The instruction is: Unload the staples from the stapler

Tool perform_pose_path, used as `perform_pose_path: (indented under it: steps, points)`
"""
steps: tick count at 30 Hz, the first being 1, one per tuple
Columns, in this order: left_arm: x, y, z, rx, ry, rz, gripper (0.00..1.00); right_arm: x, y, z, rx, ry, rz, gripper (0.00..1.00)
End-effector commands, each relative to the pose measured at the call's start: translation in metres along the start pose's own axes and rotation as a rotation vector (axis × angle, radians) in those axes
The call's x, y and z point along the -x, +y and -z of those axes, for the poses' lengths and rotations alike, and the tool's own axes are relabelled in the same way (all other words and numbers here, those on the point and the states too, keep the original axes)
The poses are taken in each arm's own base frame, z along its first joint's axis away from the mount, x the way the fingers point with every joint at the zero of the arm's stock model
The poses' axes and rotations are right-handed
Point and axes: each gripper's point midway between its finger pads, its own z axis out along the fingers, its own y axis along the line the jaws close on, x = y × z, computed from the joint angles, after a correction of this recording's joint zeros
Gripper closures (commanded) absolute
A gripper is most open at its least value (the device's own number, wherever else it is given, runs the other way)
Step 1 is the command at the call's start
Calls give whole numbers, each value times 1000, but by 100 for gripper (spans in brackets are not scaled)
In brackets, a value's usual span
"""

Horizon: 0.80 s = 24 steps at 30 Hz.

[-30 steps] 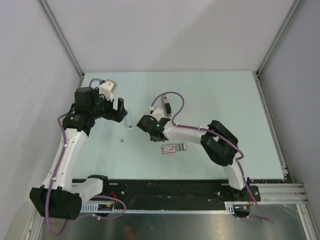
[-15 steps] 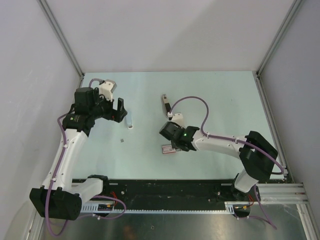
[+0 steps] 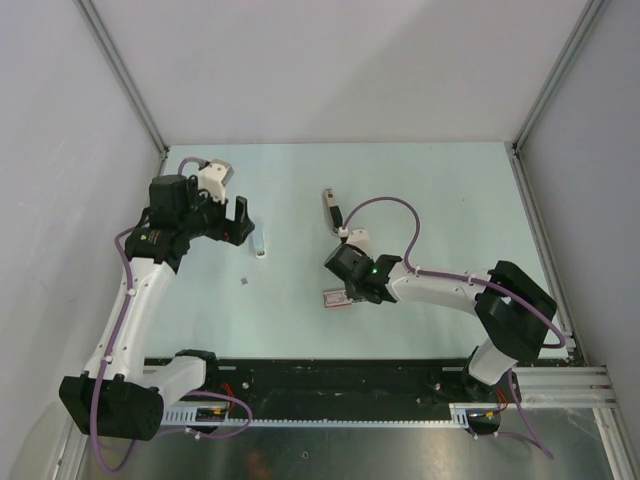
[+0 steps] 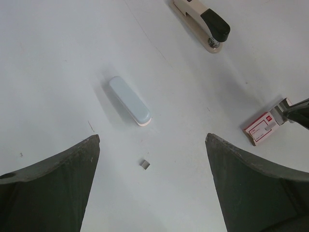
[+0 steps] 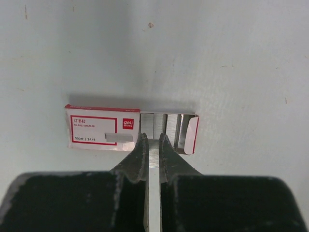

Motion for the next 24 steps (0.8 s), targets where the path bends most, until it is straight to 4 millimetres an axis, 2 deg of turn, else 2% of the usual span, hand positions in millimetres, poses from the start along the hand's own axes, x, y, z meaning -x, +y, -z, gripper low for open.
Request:
perform_pose_path:
  steps: [1, 24]
  points:
    - [7, -4, 6, -22, -26, -51, 5, 4, 3, -1, 21, -15, 4, 99]
    - [8, -6, 8, -30, -30, -44, 5, -7, -6, -4, 13, 18, -14, 98]
